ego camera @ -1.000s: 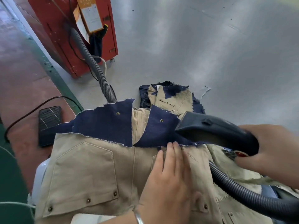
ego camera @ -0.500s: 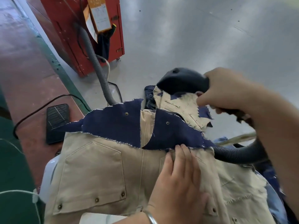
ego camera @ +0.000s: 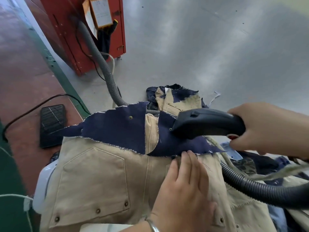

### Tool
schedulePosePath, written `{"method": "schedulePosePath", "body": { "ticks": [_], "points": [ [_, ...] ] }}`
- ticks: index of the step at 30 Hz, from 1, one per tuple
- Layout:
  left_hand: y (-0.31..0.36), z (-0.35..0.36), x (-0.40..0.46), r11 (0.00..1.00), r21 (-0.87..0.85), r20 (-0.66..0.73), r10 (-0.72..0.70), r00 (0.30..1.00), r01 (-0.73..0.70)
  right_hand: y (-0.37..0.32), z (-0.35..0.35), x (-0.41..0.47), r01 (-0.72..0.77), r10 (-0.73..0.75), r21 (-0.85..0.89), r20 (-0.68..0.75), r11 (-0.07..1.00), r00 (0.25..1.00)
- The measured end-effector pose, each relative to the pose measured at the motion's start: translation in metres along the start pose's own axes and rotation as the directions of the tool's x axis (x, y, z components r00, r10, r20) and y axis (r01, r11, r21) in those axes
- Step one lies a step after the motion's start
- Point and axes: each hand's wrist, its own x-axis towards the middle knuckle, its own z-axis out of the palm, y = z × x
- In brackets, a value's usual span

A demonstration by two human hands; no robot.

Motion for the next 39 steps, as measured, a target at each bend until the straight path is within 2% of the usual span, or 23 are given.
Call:
{"method": "schedulePosePath", "body": {
  "ticks": [3, 8, 14, 18, 22, 25, 27, 31, 34, 37, 39],
  "points": [
    [-0.002, -0.001, 0.000, 1.000, 0.000, -0.010, 0.004, 1.000, -0.004, -0.017, -0.003, 0.017, 0.052, -0.051, 0.032, -0.031, 0.998, 0.998],
    [-0.003, -0.005, -0.001, 1.000, -0.003, 0.027, 0.026, 0.999, -0.026, -0.052, -0.010, 0.061, 0.072, -0.083, -0.072, -0.162, 0.995, 0.983],
    [-0.006, -0.004, -0.003, 0.999, -0.049, -0.025, -0.011, 1.000, 0.010, -0.026, -0.042, 0.046, 0.114, -0.069, 0.150, -0.275, 0.982, 0.959],
    [-0.004, -0.001, -0.003, 0.998, -0.061, -0.055, -0.024, 0.998, 0.021, 0.006, -0.026, -0.011, 0.018, 0.028, 0.204, -0.218, 0.979, 0.975],
    [-0.001, 0.002, -0.002, 0.999, -0.038, -0.085, 0.003, 0.996, -0.006, 0.029, 0.009, -0.040, -0.094, 0.103, 0.076, -0.123, 0.993, 0.987],
    [0.000, 0.004, -0.002, 1.000, -0.022, -0.115, 0.002, 0.993, -0.004, 0.022, 0.024, -0.035, -0.102, 0.101, -0.009, -0.073, 0.995, 0.992],
    [0.000, 0.004, -0.002, 1.000, -0.020, -0.126, -0.002, 0.992, 0.000, 0.009, 0.026, -0.028, -0.089, 0.088, -0.009, -0.093, 0.996, 0.992],
    [-0.002, 0.001, -0.001, 0.999, -0.051, -0.120, -0.020, 0.993, 0.014, -0.007, 0.025, 0.011, -0.057, 0.079, 0.118, -0.193, 0.991, 0.978],
    [-0.002, 0.001, -0.003, 0.998, -0.066, -0.120, -0.022, 0.993, 0.014, -0.009, 0.019, 0.039, -0.044, 0.085, 0.201, -0.202, 0.979, 0.976],
    [-0.005, 0.000, -0.003, 0.997, -0.081, -0.129, -0.026, 0.991, 0.016, 0.016, 0.002, 0.031, 0.001, 0.097, 0.355, -0.258, 0.935, 0.961],
    [-0.007, -0.001, -0.001, 0.996, -0.080, -0.133, -0.045, 0.990, 0.034, 0.036, -0.003, 0.008, 0.018, 0.095, 0.387, -0.271, 0.922, 0.958]
  ]
}}
